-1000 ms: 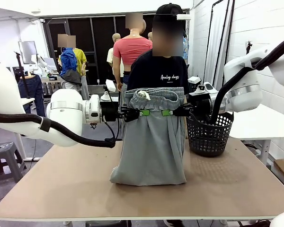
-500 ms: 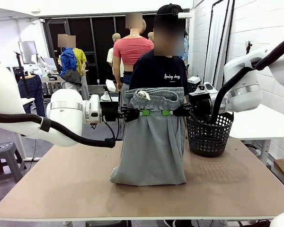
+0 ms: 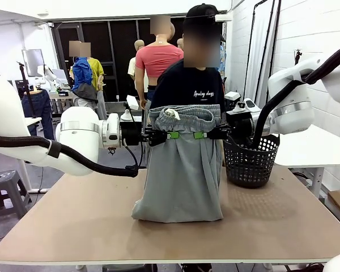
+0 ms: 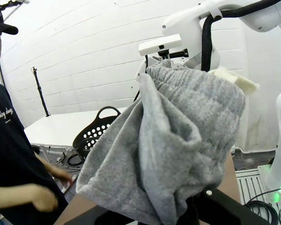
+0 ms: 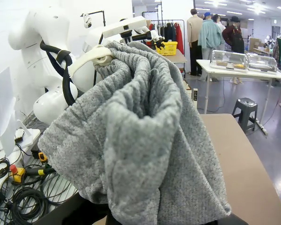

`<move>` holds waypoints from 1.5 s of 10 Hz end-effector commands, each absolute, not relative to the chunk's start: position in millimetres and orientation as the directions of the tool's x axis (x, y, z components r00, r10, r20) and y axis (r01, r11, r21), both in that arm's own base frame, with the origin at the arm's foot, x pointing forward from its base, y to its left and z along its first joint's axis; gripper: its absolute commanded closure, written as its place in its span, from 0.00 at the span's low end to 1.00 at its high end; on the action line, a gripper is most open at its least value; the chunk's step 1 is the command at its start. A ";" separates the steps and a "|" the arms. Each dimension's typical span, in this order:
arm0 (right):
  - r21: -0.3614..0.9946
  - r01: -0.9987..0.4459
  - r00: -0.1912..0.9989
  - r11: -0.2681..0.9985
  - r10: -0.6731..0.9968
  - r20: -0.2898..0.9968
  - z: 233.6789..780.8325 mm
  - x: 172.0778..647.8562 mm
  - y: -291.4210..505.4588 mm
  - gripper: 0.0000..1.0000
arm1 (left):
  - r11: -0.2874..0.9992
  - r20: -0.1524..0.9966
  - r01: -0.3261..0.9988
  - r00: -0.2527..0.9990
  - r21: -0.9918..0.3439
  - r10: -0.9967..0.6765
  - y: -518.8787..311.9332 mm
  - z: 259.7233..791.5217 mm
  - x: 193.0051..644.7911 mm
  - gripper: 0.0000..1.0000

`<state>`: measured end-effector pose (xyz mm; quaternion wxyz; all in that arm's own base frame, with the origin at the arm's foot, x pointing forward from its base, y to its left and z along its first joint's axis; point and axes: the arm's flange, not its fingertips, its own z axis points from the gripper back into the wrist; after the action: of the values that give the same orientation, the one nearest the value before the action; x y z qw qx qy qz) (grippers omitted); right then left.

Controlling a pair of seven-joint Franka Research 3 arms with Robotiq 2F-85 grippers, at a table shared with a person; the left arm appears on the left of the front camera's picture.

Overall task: Fold the training pants.
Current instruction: Fold the Training pants in half.

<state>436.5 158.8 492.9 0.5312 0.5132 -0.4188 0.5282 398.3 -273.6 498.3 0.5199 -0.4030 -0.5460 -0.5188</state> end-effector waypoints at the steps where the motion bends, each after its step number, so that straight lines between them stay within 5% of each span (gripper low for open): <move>1: 0.108 -0.991 0.096 -0.084 0.127 0.987 492.4 435.7 159.5 1.00 | 0.138 0.986 0.979 -0.135 0.148 -0.102 -274.4 499.4 398.1 1.00; 10: 0.126 -0.988 0.115 -0.085 0.124 0.986 492.5 438.4 160.5 1.00 | 0.122 0.987 0.982 -0.136 0.145 -0.084 -268.0 499.9 396.5 1.00; 15: 0.121 -0.970 0.097 -0.210 0.121 0.988 531.8 460.0 180.3 1.00 | 0.076 0.985 0.984 -0.152 0.159 -0.086 -246.9 536.9 413.7 1.00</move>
<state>444.8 178.1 518.0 0.5033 0.5356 -0.4059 0.5433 403.7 -250.8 521.5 0.5012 -0.4082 -0.5480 -0.5309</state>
